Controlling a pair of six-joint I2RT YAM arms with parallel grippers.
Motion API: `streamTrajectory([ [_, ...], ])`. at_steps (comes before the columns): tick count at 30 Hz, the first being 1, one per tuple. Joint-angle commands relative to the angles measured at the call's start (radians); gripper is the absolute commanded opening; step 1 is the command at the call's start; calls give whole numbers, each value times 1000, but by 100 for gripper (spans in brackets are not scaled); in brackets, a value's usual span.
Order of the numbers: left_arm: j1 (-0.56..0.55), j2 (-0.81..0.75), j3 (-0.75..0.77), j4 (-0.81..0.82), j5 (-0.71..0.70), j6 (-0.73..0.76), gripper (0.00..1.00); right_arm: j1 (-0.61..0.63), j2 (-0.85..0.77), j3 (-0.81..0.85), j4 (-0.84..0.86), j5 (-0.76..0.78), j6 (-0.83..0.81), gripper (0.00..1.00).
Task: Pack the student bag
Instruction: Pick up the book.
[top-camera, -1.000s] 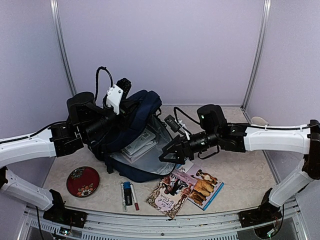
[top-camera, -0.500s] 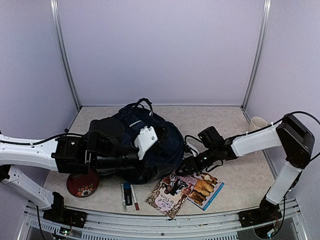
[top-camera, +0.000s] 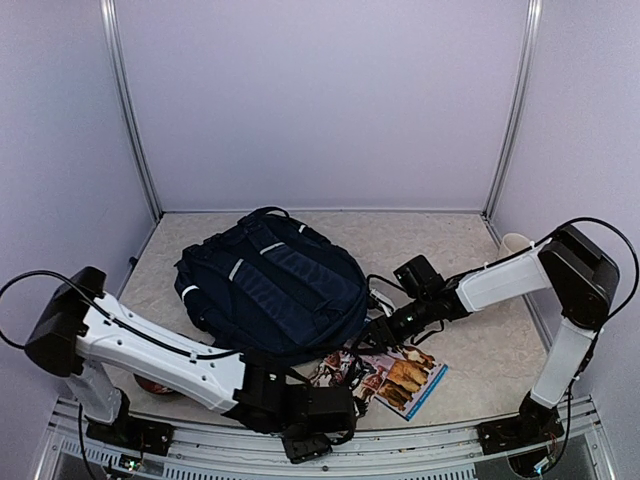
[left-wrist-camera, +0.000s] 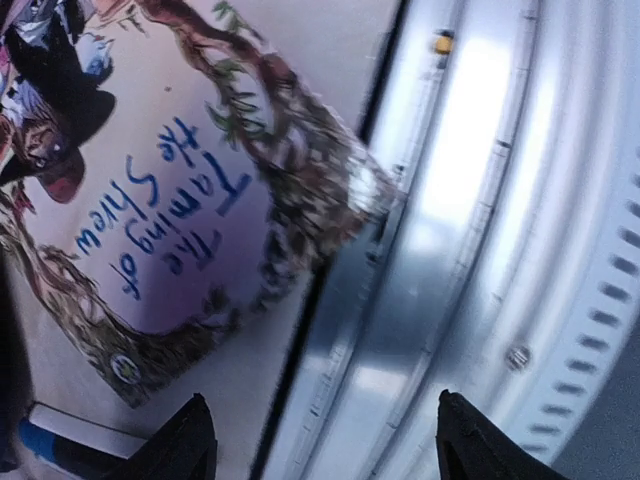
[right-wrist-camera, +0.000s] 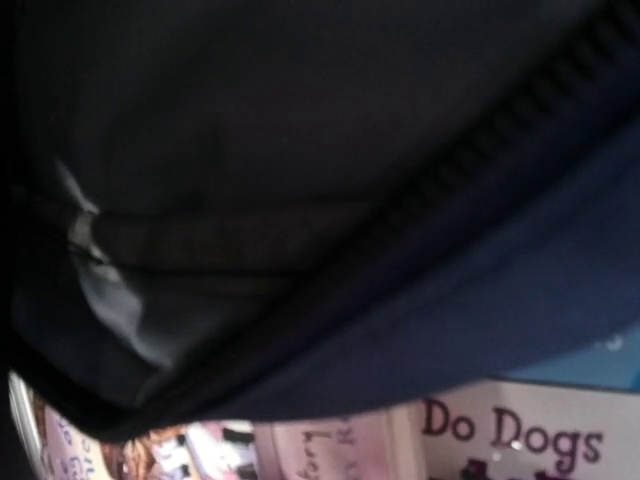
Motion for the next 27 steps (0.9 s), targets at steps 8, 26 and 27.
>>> streamTrajectory([
  [8, -16, 309, 219, -170, -374, -1, 76, 2, 8, -93, 3, -169, -10, 52],
  [26, -78, -19, -8, 129, -133, 256, 82, -14, -257, -144, -107, -283, 137, 0],
  [27, -72, -52, -18, 142, -119, 259, 83, -24, -293, -142, -179, -261, 126, 0],
])
